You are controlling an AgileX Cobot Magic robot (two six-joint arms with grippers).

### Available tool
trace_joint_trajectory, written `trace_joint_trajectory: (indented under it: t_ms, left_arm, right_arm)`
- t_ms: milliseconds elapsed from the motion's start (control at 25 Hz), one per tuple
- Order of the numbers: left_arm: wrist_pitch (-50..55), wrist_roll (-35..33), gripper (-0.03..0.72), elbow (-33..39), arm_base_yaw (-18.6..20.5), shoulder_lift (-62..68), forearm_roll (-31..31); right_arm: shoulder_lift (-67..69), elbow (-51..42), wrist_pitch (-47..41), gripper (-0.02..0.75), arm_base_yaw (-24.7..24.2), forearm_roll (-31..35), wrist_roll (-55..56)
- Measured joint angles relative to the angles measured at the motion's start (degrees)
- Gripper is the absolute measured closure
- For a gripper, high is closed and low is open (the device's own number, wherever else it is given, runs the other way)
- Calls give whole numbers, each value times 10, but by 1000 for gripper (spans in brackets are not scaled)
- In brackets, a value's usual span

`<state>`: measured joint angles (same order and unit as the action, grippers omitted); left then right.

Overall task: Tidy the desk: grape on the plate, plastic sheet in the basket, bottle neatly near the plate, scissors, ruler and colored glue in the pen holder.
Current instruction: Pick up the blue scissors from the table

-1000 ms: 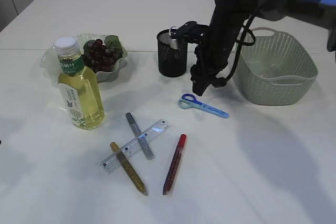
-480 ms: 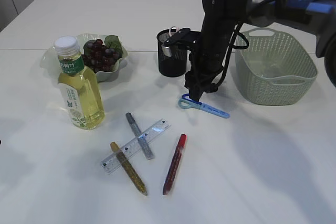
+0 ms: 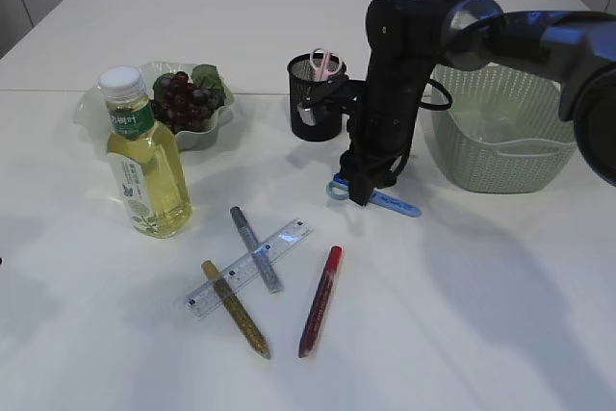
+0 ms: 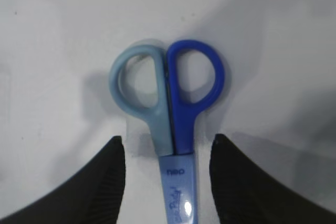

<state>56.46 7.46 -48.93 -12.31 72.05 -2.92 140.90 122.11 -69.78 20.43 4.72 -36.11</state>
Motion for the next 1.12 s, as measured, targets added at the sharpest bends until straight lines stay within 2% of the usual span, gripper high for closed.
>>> trace_joint_trajectory:
  t_ms: [1120]
  left_arm:
    - [0, 0, 291, 0, 0, 0, 0]
  right_arm:
    - [9, 0, 9, 319, 0, -7, 2]
